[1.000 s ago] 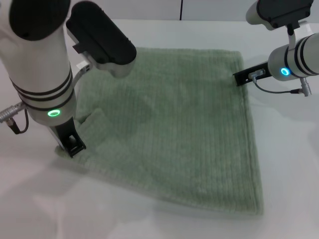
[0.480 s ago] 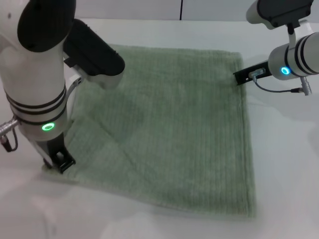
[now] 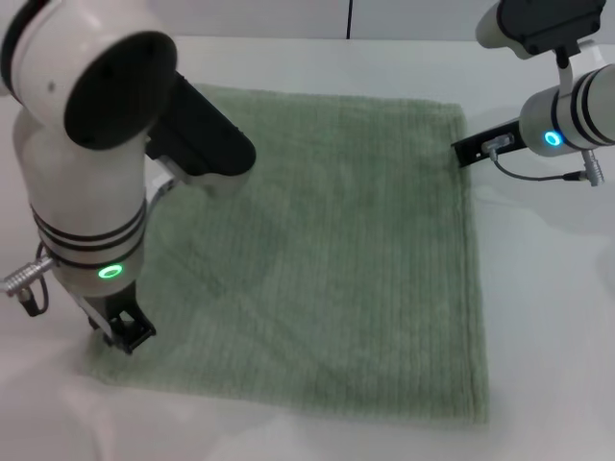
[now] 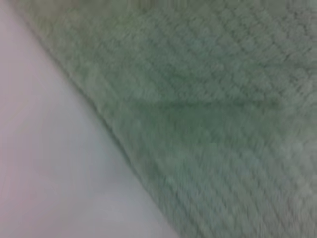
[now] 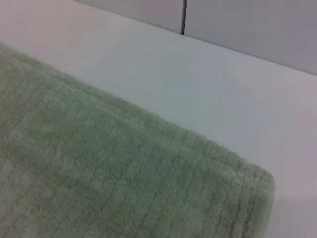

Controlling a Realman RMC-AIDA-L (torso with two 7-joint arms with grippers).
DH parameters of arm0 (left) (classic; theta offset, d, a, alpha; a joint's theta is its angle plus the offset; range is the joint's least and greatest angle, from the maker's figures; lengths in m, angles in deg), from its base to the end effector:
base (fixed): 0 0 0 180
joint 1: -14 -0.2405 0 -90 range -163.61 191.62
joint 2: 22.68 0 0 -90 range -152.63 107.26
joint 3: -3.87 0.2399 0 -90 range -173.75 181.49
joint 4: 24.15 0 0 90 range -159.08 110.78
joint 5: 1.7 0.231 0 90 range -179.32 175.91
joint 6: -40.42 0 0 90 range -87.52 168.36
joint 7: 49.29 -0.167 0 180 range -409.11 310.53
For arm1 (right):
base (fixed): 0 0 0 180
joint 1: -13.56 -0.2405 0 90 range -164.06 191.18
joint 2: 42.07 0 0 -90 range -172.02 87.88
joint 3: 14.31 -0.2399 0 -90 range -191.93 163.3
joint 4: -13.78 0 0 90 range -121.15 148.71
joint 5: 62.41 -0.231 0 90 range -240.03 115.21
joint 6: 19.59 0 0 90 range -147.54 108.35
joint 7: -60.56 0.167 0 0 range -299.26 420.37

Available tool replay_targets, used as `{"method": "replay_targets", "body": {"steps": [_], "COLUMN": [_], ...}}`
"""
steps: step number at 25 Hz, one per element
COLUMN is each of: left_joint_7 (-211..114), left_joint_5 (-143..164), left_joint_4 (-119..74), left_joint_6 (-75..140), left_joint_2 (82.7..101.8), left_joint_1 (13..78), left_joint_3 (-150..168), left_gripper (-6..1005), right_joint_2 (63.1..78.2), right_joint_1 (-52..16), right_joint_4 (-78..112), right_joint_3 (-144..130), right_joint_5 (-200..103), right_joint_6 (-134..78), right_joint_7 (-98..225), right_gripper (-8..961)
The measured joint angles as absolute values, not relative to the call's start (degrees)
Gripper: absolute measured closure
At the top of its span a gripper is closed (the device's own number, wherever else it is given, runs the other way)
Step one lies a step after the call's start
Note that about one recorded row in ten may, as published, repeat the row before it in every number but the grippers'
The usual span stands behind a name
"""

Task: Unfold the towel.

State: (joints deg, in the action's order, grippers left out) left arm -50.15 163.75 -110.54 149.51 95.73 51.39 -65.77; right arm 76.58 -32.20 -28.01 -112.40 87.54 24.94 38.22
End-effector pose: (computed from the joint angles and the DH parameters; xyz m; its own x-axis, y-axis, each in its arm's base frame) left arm -0.1596 0.3010 -0.0351 0.4012 0.7405 -0.5391 0.3189 -0.6646 -0.6757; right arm 0.2183 0.4597 -0.0635 0.6760 -0.7243 -0.1358 -0.6147 -0.4525 -0.6460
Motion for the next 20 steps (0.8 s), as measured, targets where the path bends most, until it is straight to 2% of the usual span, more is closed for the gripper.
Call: {"method": "replay_targets", "body": {"steps": [7,10,11,13,14,15,17,18,20], "left_joint_7": [-50.38,-55.16,-56.74,-60.65,-60.65,-62.39,-65.87,-68.13,-70.62], "left_joint_5": [163.78,163.93,163.93,163.97,163.97,163.97,163.97,163.98,163.95], "left_joint_4": [-110.32,-107.09,-106.32,-105.37,-105.37,-105.48,-106.01,-106.58,-107.69], "left_joint_6": [145.64,133.19,128.88,112.80,112.80,105.66,94.36,88.23,79.99], "left_joint_2": [95.68,94.96,94.81,94.11,94.11,93.97,94.43,94.96,95.60], "left_joint_1": [52.24,53.80,53.88,52.82,52.82,51.69,49.69,48.27,46.03], "left_joint_3": [-65.63,-71.52,-73.35,-77.96,-77.96,-79.52,-82.22,-83.83,-85.48], "left_gripper": [753,591,537,496,475,455,414,393,352], "right_joint_2": [76.52,76.50,76.51,76.73,76.85,76.85,77.01,76.99,76.94], "right_joint_1": [-31.10,-29.08,-27.83,-23.40,-21.51,-21.51,-17.41,-12.36,-10.17], "right_joint_4": [-31.46,-37.09,-40.19,-49.97,-53.59,-53.59,-60.03,-66.23,-68.61], "right_joint_3": [-112.43,-112.42,-112.42,-112.10,-111.83,-111.83,-110.85,-109.10,-108.44], "right_joint_5": [87.72,87.74,87.72,87.51,87.34,87.34,86.09,82.08,79.56], "right_joint_6": [26.17,27.21,27.59,27.39,26.54,26.54,23.91,19.35,17.02], "right_joint_7": [38.09,37.43,36.96,35.13,34.23,34.23,32.36,29.50,27.50], "right_gripper": [857,856,855,854,854,853,852,852,851]}}
